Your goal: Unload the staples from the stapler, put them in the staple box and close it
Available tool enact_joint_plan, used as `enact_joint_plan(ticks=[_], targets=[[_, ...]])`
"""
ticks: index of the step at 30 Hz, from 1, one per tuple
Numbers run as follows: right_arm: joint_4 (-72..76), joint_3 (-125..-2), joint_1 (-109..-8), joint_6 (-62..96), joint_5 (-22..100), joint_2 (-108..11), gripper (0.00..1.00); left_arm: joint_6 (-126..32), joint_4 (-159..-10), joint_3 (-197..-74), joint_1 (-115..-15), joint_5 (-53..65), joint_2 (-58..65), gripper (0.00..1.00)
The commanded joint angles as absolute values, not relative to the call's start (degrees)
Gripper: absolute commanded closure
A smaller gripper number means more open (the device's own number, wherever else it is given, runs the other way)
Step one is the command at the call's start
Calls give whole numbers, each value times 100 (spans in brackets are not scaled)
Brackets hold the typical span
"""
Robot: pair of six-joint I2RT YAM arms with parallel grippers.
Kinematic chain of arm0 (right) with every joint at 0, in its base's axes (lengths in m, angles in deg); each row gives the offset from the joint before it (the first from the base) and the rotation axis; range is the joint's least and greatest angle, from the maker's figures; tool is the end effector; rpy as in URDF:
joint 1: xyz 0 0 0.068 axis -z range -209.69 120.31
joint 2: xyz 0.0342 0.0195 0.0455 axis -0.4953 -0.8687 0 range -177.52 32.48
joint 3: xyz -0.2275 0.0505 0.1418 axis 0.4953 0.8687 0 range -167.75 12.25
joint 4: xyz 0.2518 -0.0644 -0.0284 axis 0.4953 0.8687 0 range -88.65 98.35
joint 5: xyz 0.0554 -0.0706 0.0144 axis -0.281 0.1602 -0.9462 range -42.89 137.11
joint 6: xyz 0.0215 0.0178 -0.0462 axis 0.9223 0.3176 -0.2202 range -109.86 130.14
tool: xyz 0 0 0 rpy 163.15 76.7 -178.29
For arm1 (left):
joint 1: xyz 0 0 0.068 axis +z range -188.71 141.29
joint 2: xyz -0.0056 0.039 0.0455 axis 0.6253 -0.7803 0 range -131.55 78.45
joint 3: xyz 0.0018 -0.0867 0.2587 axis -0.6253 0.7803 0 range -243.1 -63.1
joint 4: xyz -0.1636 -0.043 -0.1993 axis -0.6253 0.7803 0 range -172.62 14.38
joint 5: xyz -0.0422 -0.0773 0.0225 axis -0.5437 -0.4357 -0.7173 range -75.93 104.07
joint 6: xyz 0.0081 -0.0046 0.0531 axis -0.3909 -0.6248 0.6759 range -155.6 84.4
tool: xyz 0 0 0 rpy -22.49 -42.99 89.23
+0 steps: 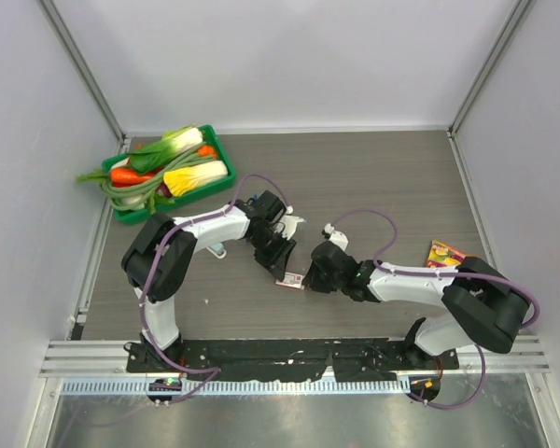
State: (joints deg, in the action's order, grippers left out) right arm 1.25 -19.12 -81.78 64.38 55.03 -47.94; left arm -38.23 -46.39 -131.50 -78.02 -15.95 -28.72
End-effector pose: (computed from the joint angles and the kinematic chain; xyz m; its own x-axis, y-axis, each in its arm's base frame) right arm 0.1599 0.1972 0.1457 -0.8598 0.2040 -0.4681 -0.0482 0.8802 0.4722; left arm 0.2623 -0.2379 0.1579 -0.7763 0.5843 -0.2364 0.6137 0.6154 -0.4946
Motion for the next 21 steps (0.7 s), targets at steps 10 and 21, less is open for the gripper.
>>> enact_joint_plan(ticks=[10,21], targets=[[65,-1939,-8181,6025,5160,-4188,57,-3630,-4615,-13113,-7764,-1423,-2728,71],[855,-1904,-7698,5796,5133,-3169,51,-3130,-3455,-13701,-7703,-1642,-2263,47]])
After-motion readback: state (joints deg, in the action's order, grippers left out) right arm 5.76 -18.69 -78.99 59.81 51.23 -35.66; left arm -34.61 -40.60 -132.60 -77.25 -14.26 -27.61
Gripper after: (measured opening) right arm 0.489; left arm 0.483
